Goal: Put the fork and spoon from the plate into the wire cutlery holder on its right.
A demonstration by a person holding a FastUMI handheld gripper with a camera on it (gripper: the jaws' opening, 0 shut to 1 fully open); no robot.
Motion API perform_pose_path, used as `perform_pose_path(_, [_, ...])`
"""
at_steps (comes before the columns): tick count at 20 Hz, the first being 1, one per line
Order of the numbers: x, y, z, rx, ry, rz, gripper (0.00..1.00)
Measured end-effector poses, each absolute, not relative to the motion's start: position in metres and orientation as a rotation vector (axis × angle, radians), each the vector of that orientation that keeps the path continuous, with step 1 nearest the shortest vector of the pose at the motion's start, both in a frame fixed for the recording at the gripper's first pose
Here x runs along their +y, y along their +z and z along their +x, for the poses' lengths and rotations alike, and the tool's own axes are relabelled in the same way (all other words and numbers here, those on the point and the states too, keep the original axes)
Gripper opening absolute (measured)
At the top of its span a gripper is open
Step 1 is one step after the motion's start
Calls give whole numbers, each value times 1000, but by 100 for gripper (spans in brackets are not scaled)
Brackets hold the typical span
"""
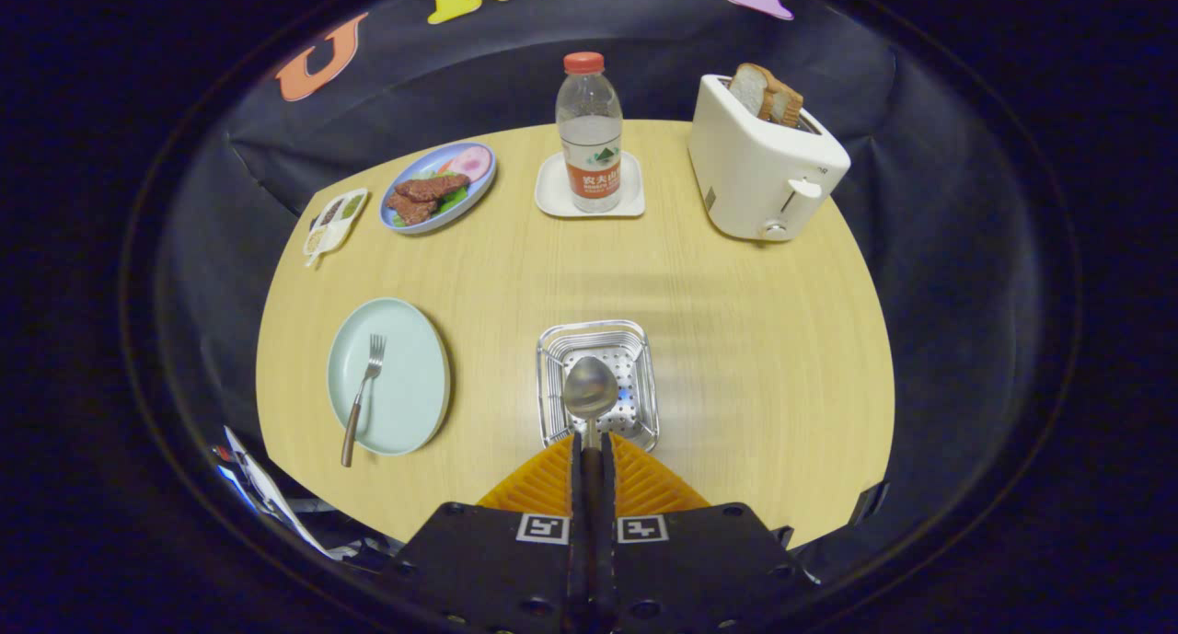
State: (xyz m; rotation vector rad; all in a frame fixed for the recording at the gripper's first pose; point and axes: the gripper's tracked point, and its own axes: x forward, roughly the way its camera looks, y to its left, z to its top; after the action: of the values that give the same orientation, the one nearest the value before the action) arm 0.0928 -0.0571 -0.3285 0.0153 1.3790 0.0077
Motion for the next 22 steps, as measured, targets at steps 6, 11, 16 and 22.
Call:
perform_pose_path(6, [-61, -331, 103, 1338, -4, 44, 7])
perform_pose_path(11, [-53, -316, 107, 1250, 25, 25, 12])
perform_pose_path(16, [-10, -301, 100, 1144, 130, 25, 75])
perform_pose_path(22, [50, -314, 79, 1112, 166, 51, 97])
